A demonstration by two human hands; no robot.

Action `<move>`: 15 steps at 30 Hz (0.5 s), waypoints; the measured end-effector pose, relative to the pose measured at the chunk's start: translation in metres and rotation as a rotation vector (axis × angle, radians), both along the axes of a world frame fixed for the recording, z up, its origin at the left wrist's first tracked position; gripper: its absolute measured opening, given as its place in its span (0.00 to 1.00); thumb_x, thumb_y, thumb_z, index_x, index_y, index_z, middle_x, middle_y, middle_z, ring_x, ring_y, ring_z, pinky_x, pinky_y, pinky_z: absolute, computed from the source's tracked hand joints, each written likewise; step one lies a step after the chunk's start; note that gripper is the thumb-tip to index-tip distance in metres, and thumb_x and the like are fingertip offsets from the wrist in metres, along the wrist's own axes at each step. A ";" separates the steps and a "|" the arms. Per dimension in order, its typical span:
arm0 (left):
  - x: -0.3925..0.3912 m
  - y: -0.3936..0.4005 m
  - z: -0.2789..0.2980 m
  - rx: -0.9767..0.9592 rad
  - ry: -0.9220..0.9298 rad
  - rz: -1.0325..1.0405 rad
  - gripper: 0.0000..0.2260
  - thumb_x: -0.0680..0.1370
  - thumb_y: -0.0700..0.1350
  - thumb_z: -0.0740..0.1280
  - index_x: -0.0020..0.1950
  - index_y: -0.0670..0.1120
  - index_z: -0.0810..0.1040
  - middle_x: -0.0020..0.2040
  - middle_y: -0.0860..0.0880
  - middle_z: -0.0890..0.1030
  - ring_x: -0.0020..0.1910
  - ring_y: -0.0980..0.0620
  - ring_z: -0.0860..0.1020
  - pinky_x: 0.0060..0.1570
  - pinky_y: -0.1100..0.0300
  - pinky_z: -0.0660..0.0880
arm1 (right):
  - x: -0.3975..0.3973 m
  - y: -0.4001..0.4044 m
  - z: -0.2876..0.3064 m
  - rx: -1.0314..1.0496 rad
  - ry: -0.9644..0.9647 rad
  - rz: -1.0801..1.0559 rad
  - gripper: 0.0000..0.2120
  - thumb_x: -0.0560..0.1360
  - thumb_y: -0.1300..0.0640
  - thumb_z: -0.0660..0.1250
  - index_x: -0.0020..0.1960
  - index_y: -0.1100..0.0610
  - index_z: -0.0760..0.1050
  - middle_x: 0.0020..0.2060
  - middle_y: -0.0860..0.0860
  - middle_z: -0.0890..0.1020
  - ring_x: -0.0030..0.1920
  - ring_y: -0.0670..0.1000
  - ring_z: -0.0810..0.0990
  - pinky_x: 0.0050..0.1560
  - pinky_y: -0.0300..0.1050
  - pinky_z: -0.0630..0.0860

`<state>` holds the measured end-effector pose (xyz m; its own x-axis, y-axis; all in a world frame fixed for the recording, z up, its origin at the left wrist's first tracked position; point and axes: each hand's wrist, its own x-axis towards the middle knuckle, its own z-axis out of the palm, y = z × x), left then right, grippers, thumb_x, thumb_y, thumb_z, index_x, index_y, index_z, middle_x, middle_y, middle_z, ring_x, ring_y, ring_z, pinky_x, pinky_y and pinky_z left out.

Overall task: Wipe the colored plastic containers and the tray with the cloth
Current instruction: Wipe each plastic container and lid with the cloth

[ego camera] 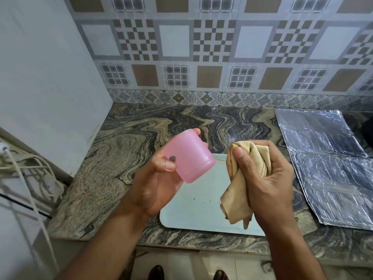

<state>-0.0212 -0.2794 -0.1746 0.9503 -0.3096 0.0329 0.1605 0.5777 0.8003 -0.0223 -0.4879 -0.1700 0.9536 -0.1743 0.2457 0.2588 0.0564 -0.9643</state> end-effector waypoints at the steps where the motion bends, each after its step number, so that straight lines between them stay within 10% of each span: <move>1: 0.003 0.004 -0.003 0.043 0.015 0.045 0.37 0.63 0.48 0.78 0.73 0.46 0.78 0.63 0.40 0.78 0.59 0.42 0.76 0.54 0.50 0.70 | 0.000 -0.001 0.000 -0.010 -0.010 0.006 0.09 0.77 0.52 0.77 0.47 0.55 0.80 0.34 0.46 0.81 0.33 0.45 0.76 0.32 0.39 0.75; 10: 0.060 0.063 -0.051 1.060 -0.186 0.516 0.29 0.64 0.47 0.82 0.62 0.52 0.76 0.58 0.56 0.83 0.52 0.60 0.82 0.50 0.65 0.78 | -0.002 -0.008 -0.009 -0.028 0.036 -0.055 0.14 0.72 0.38 0.78 0.49 0.47 0.83 0.38 0.49 0.84 0.39 0.62 0.84 0.39 0.64 0.81; 15: 0.098 0.097 -0.112 1.486 0.012 0.495 0.30 0.62 0.51 0.84 0.60 0.52 0.76 0.54 0.50 0.82 0.51 0.45 0.81 0.49 0.50 0.80 | -0.005 -0.004 -0.015 -0.030 0.048 -0.042 0.10 0.74 0.41 0.77 0.48 0.46 0.83 0.38 0.46 0.84 0.40 0.60 0.83 0.40 0.49 0.81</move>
